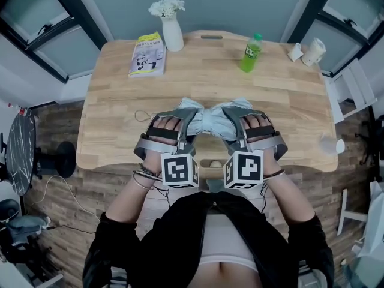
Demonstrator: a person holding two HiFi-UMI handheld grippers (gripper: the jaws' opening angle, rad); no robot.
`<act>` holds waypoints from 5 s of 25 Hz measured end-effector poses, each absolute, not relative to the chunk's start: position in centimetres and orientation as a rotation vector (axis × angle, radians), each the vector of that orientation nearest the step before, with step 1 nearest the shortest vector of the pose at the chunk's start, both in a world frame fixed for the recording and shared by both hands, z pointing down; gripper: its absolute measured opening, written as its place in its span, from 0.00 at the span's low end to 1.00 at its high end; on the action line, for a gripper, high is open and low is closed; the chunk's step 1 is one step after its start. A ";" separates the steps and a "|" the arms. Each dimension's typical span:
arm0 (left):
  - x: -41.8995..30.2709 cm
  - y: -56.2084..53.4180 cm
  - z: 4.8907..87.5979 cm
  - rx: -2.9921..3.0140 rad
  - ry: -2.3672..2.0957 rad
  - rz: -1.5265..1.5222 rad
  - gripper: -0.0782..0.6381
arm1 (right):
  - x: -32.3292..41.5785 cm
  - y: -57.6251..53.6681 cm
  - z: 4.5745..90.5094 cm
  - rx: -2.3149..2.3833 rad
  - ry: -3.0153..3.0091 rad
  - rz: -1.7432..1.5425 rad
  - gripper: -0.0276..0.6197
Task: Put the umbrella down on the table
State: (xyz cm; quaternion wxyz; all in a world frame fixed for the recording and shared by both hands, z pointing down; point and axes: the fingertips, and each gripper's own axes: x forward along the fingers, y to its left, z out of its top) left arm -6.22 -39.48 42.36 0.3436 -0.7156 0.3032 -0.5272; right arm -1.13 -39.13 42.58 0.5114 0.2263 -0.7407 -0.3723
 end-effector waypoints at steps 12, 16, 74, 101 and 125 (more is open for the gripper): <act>-6.5 -42.4 43.5 -1.875 0.780 -1.386 0.47 | -1.4 -41.9 43.4 0.532 -1.791 -0.860 0.55; -6.4 -43.0 43.8 -1.884 0.772 -1.394 0.47 | -1.3 -42.6 43.9 0.519 -1.797 -0.858 0.55; -4.7 -50.3 51.8 -2.021 0.673 -1.526 0.47 | 0.3 -50.0 51.9 0.370 -1.848 -0.693 0.55; -4.5 -50.3 56.0 -2.097 0.608 -1.578 0.47 | 0.4 -49.8 56.3 0.296 -1.844 -0.596 0.55; -4.7 -49.9 59.3 -2.141 0.527 -1.640 0.47 | 0.2 -49.5 59.7 0.212 -1.835 -0.495 0.55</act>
